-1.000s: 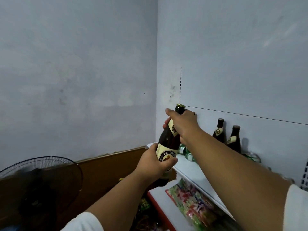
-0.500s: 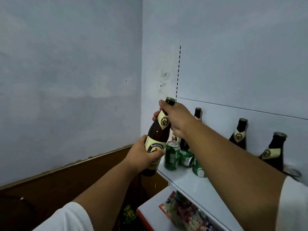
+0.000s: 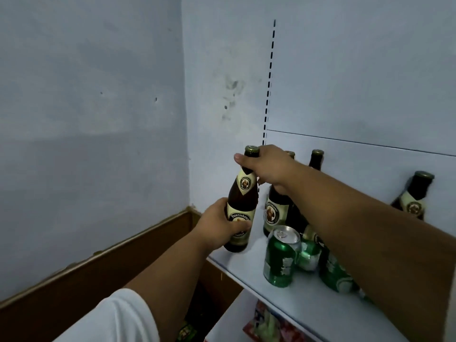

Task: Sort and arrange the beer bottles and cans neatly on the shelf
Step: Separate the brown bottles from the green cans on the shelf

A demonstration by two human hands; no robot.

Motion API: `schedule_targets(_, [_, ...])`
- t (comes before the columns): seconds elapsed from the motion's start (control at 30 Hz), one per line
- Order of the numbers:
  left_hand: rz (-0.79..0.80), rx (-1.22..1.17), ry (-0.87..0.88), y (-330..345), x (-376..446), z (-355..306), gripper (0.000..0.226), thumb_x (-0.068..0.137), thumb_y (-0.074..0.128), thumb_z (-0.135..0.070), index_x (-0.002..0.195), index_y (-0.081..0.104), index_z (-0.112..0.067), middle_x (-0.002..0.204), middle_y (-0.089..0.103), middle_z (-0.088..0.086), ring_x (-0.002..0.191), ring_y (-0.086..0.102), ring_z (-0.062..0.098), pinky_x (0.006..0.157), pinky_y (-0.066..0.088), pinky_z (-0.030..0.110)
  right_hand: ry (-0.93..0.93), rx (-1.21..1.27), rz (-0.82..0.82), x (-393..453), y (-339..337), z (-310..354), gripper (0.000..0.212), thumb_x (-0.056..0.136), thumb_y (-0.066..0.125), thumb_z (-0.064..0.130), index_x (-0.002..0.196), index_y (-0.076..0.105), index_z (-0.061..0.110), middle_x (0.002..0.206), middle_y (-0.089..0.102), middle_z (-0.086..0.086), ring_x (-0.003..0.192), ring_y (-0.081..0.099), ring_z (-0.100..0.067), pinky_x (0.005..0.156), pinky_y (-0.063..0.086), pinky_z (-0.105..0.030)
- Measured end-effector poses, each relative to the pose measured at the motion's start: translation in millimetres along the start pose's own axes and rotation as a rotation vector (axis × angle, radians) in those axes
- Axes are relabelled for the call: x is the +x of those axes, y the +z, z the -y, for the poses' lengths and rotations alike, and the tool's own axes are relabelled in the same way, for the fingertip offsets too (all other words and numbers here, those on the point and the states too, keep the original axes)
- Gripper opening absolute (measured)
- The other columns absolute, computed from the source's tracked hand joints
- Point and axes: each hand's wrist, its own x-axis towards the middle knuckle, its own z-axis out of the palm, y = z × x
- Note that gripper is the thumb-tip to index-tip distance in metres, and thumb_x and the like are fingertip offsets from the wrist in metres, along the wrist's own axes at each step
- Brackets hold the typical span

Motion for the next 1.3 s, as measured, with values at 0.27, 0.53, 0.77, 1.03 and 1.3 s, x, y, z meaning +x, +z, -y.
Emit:
schedule_targets(0.27, [0.194, -0.044, 0.070, 6.5, 64.6, 39.5, 0.059, 0.077, 0.083, -0.028, 0.127, 0.052, -0.026, 0.114, 0.068, -0.009, 0.101, 0.065, 0.007, 0.084, 0.055, 0.028, 0.166, -0.226, -0.164, 40.0, 16.9, -12.8, 0.047, 0.076, 0.080, 0.042, 0.092, 0.063, 0.002, 0.088, 0.072, -0.019, 0.069, 0.069, -0.032, 0.070, 0.059, -0.044])
schedule_targets(0.53, [0.286, -0.066, 0.157, 16.3, 93.4, 48.4, 0.042, 0.083, 0.076, -0.016, 0.119, 0.056, -0.026, 0.109, 0.067, -0.011, 0.098, 0.064, 0.004, 0.072, 0.049, 0.012, 0.106, -0.607, -0.355, 46.0, 23.9, -14.7, 0.038, 0.081, 0.074, 0.043, 0.097, 0.054, 0.015, 0.086, 0.058, 0.001, 0.079, 0.055, -0.017, 0.056, 0.036, -0.027])
schedule_targets(0.77, [0.256, 0.010, 0.253, 24.4, 92.2, 45.4, 0.041, 0.078, 0.078, -0.026, 0.114, 0.058, -0.027, 0.109, 0.068, -0.009, 0.101, 0.066, 0.007, 0.081, 0.056, 0.025, 0.118, -0.785, -0.375, 37.9, 17.7, -11.0, 0.032, 0.091, 0.060, 0.044, 0.096, 0.054, 0.013, 0.097, 0.058, -0.006, 0.093, 0.057, -0.026, 0.069, 0.037, -0.031])
schedule_targets(1.03, [-0.129, 0.036, 0.466, 25.9, 34.3, 31.2, 0.019, 0.088, 0.065, -0.018, 0.101, 0.053, -0.026, 0.093, 0.053, -0.009, 0.084, 0.055, 0.006, 0.069, 0.046, 0.017, 0.036, -0.669, -0.423, -6.7, 10.6, -19.3, 0.033, 0.090, 0.063, 0.036, 0.116, 0.054, 0.018, 0.102, 0.062, -0.001, 0.091, 0.061, -0.021, 0.079, 0.052, -0.038])
schedule_targets(1.3, [0.102, 0.005, 0.481, 44.1, -2.9, 36.3, 0.025, 0.092, 0.062, -0.021, 0.115, 0.057, -0.026, 0.096, 0.058, -0.013, 0.088, 0.056, -0.001, 0.075, 0.048, 0.017, 0.097, -0.757, -0.170, -61.2, -6.0, -37.1, 0.029, 0.089, 0.065, 0.044, 0.107, 0.060, 0.022, 0.094, 0.061, 0.006, 0.085, 0.057, -0.013, 0.071, 0.047, -0.029])
